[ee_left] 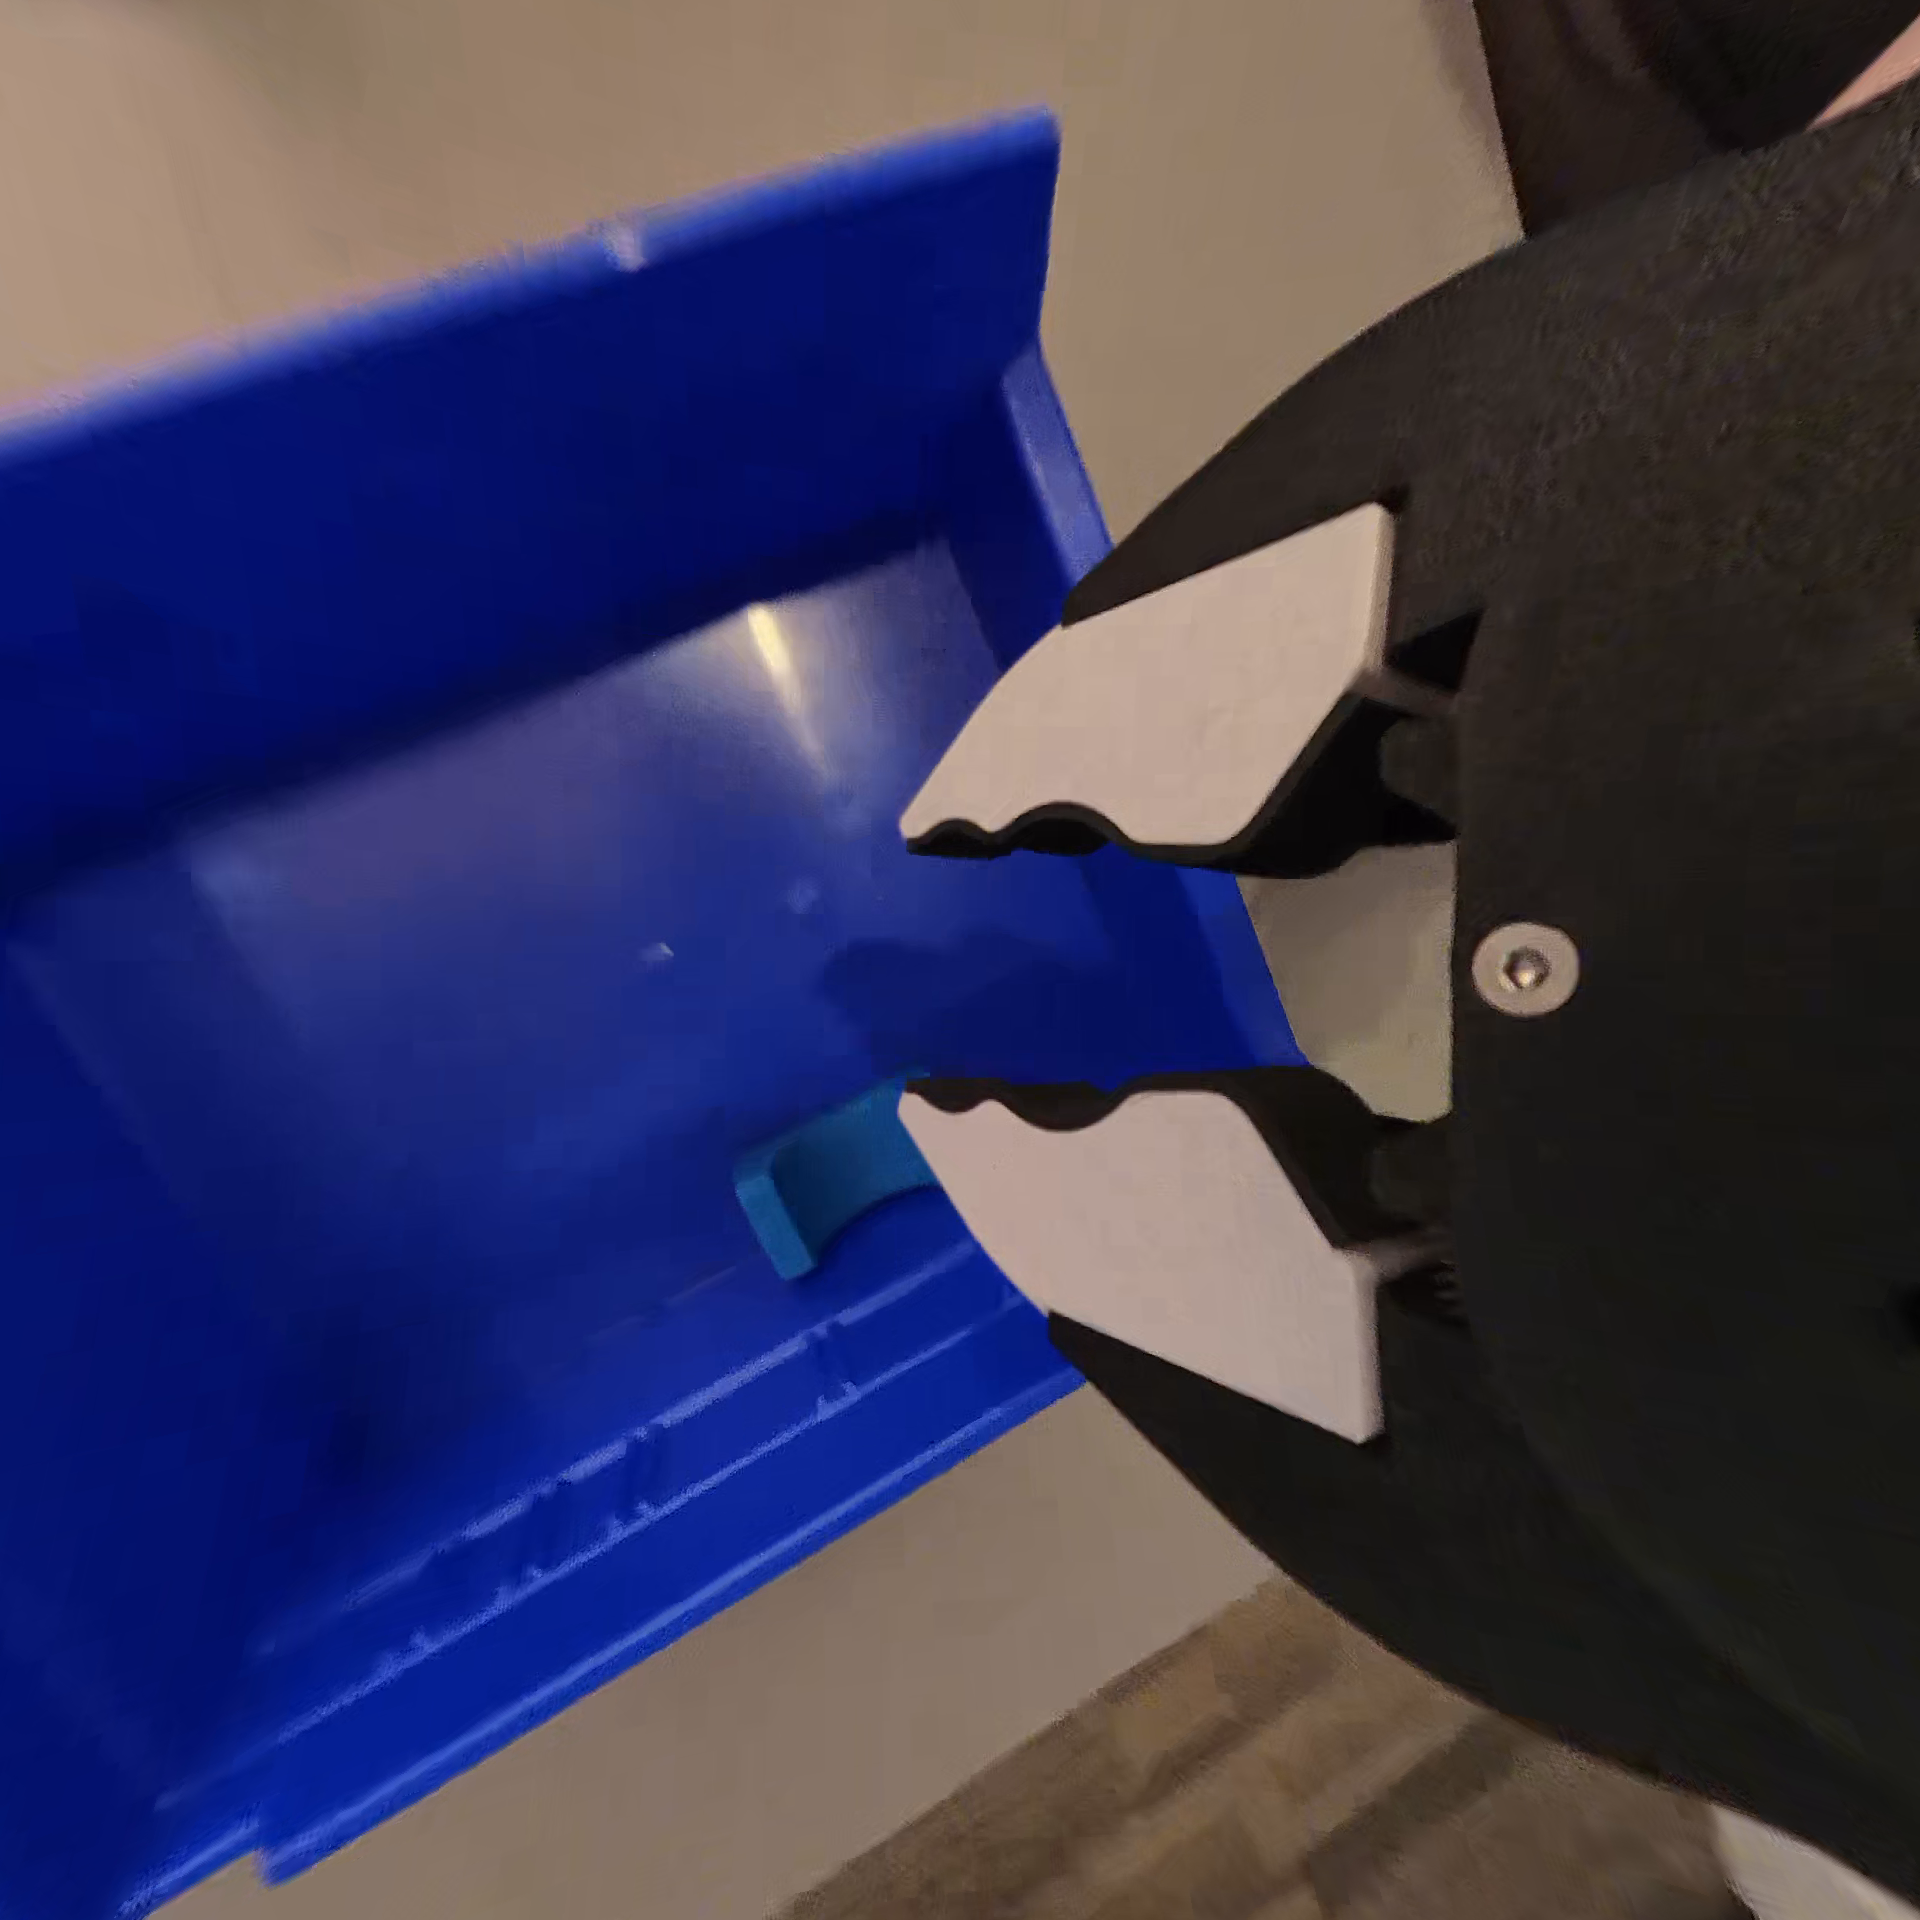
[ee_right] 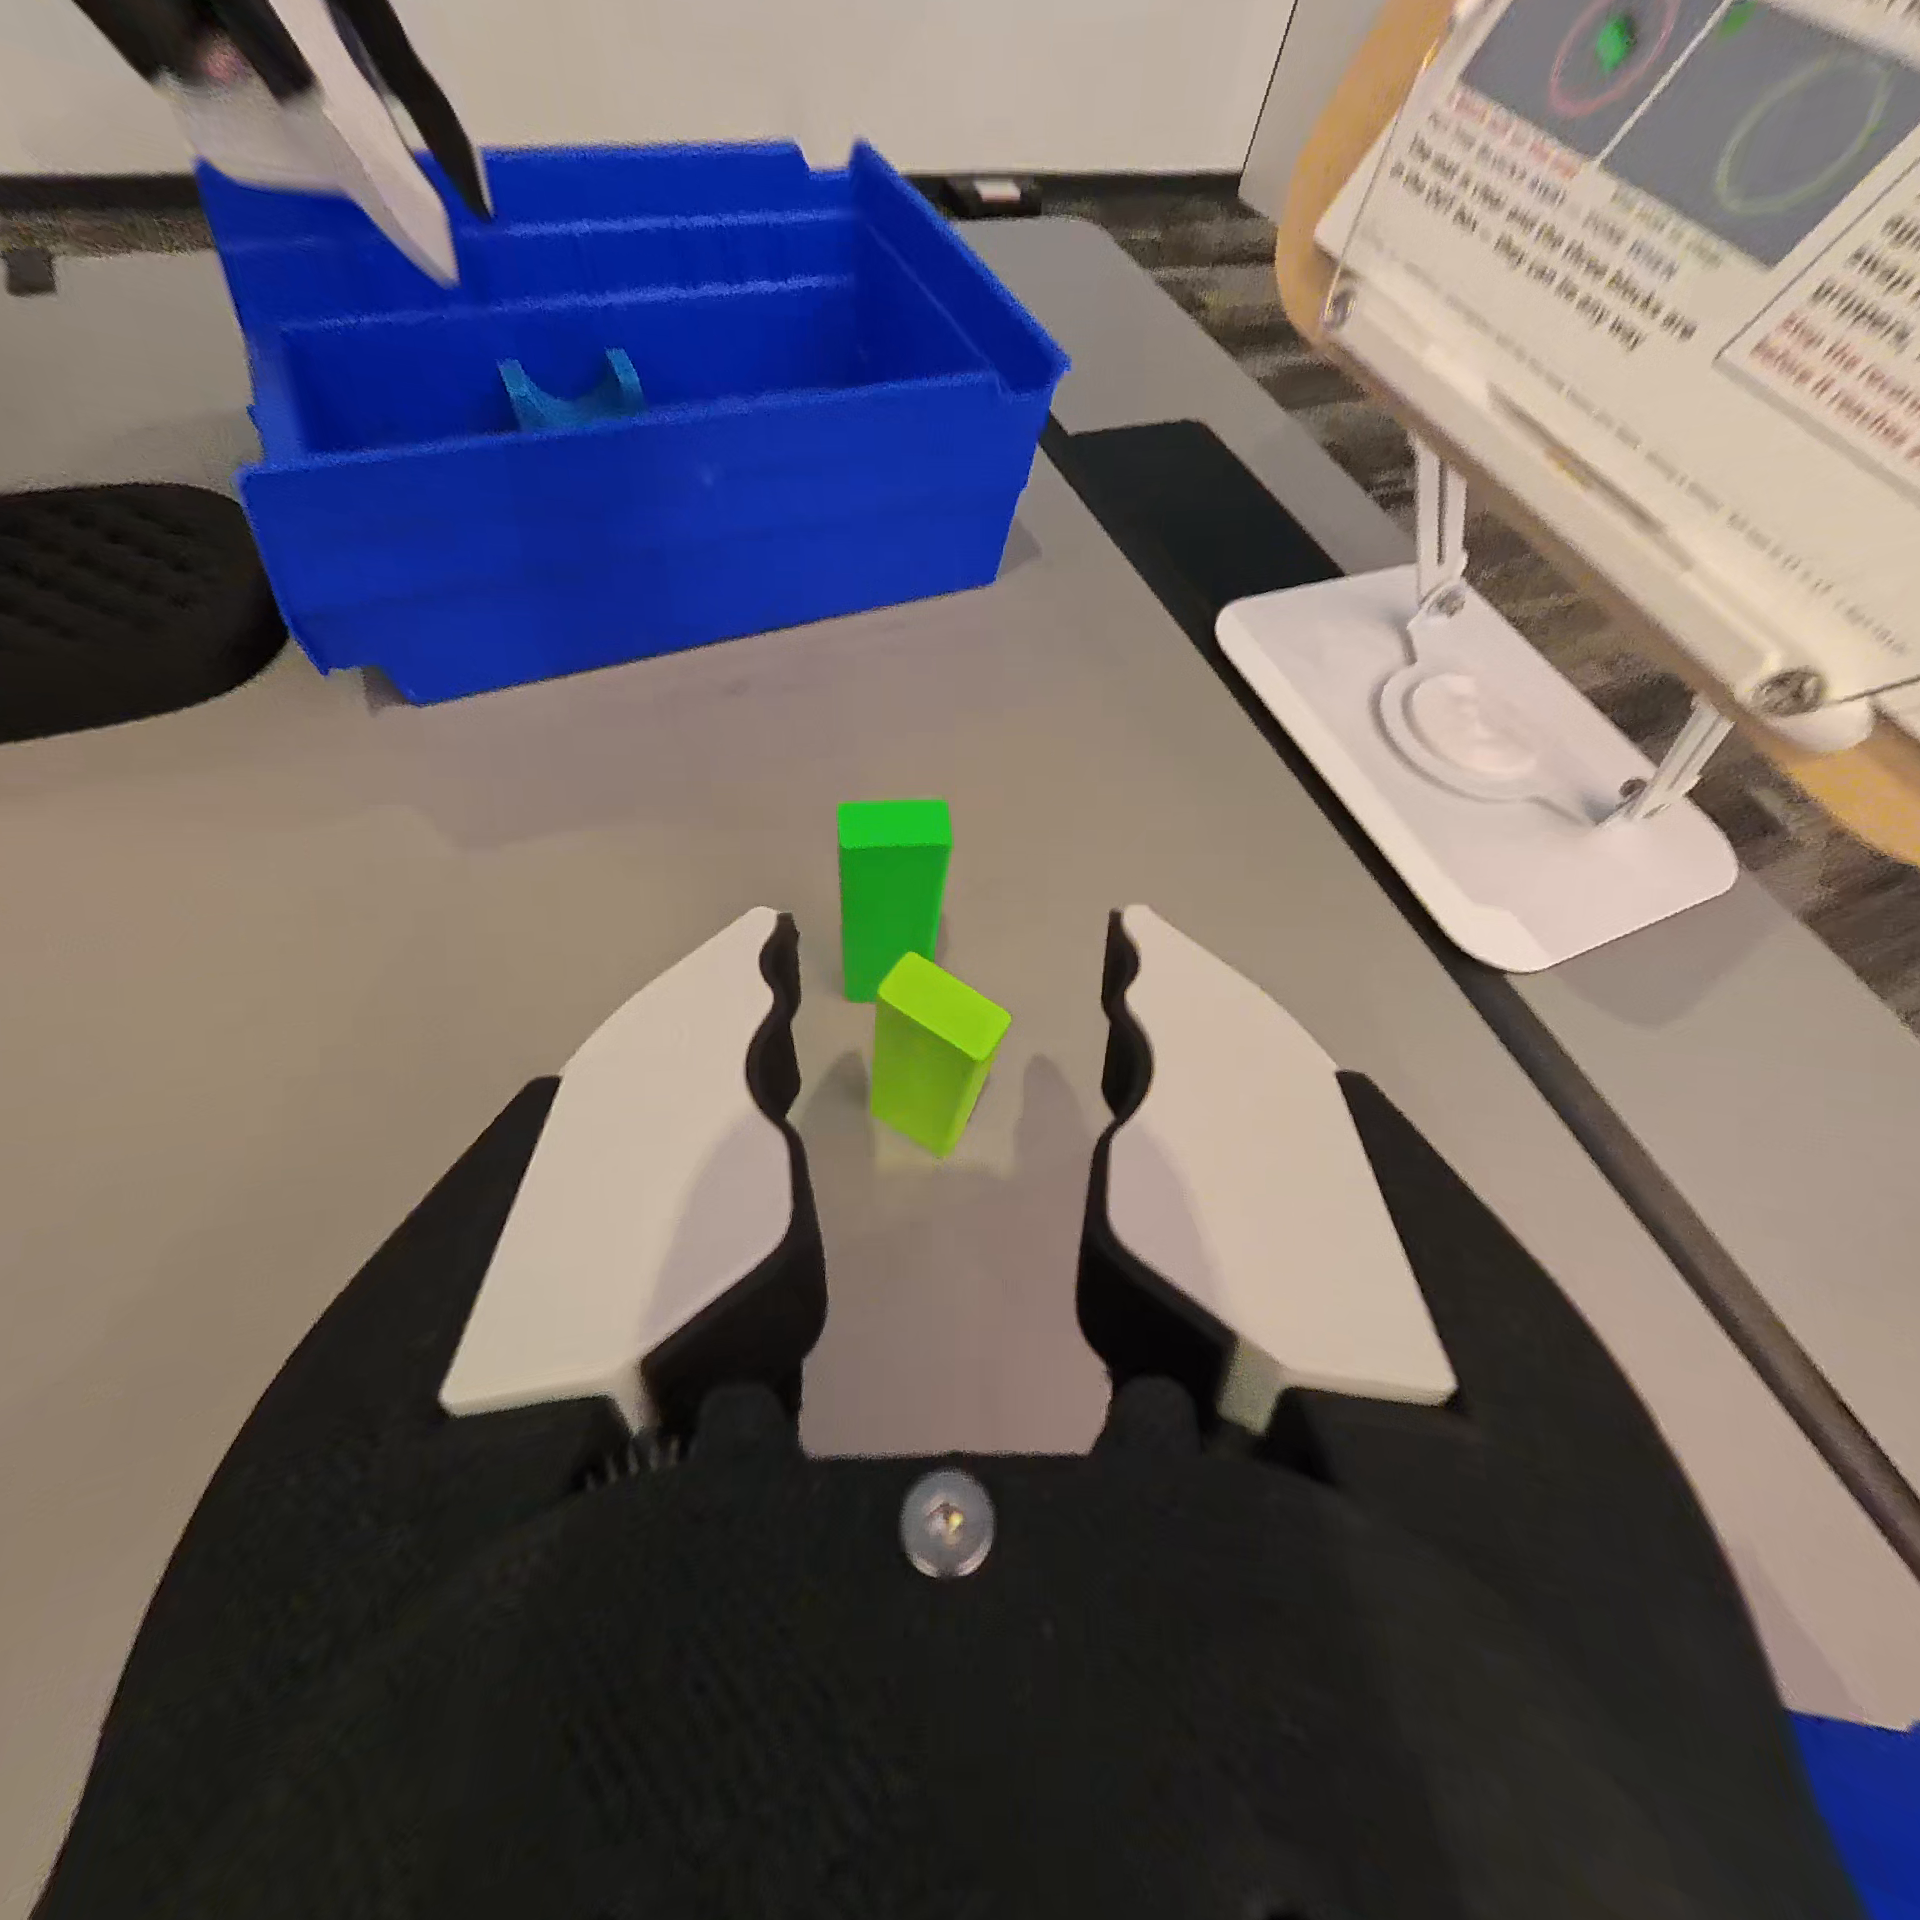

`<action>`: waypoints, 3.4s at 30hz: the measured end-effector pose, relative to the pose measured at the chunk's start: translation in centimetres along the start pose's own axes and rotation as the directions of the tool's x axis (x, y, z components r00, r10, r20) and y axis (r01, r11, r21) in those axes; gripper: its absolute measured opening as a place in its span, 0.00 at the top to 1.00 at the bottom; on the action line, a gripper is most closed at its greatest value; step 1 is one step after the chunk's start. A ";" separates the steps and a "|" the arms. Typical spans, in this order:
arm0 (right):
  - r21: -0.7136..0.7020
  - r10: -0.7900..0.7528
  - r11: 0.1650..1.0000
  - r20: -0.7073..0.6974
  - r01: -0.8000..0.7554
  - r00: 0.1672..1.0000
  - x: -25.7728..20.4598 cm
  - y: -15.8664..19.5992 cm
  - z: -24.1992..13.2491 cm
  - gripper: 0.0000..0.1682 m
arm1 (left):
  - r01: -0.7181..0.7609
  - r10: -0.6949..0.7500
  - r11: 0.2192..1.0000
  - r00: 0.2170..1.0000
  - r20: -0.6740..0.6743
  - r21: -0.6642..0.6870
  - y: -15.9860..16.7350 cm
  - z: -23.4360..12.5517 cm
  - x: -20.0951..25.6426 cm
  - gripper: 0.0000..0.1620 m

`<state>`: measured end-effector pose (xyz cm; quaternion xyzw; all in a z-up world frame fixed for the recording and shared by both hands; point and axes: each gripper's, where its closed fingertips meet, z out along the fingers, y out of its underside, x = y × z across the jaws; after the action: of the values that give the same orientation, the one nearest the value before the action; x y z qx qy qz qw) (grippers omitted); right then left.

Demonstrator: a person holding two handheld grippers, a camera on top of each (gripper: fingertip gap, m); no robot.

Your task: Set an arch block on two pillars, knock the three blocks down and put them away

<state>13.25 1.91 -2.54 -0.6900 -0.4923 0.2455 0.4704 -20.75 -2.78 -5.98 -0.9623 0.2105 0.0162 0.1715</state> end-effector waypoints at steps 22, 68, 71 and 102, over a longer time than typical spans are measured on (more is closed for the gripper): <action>0.059 -0.033 0.998 0.095 0.027 0.995 -1.7 -1.4 -1.1 0.66 | -0.373 0.470 0.819 0.872 0.137 -0.437 5.0 6.7 -4.0 0.79; 0.079 0.436 0.472 0.845 -0.878 0.310 -9.1 -11.6 -3.2 0.65 | -0.409 0.760 0.238 0.643 0.093 0.881 -11.0 -14.1 27.5 0.92; 0.068 0.408 0.477 0.866 -0.876 0.289 -9.1 -11.6 -3.7 0.78 | -0.367 0.765 0.226 0.640 0.069 0.903 -11.1 -14.4 28.2 0.92; -0.558 0.188 0.819 0.040 -0.135 0.981 -0.8 -1.5 -1.0 0.78 | -0.479 0.628 0.533 0.777 0.054 0.697 -11.7 -9.2 20.7 0.72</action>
<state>13.06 0.92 -0.91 -0.8234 -0.5031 0.1637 0.2053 2.59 -4.16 4.29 -0.7092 0.5127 -0.1061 0.4721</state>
